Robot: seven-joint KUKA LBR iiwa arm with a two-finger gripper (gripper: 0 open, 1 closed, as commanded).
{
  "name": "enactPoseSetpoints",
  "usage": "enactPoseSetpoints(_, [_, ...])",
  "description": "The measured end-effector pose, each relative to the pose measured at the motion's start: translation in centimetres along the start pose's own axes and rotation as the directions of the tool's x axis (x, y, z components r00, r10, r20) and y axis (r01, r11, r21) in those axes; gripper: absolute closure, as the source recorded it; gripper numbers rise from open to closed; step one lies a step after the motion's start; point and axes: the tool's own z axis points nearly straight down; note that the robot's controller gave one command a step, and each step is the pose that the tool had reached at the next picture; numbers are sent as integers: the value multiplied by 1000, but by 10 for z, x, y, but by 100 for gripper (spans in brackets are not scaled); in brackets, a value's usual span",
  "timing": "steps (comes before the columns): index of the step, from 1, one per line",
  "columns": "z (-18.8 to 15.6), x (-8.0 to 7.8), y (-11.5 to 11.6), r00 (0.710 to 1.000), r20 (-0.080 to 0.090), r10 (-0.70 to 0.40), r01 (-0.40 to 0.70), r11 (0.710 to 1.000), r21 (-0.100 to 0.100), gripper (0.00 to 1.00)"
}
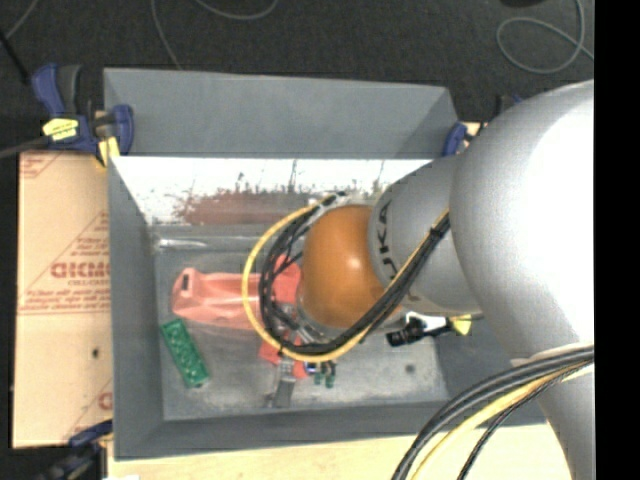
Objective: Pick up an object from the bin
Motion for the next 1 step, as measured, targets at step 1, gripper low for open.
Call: enactPoseSetpoints(1, [4, -40, -16, 829, 9, -559, 559, 829, 2, 100])
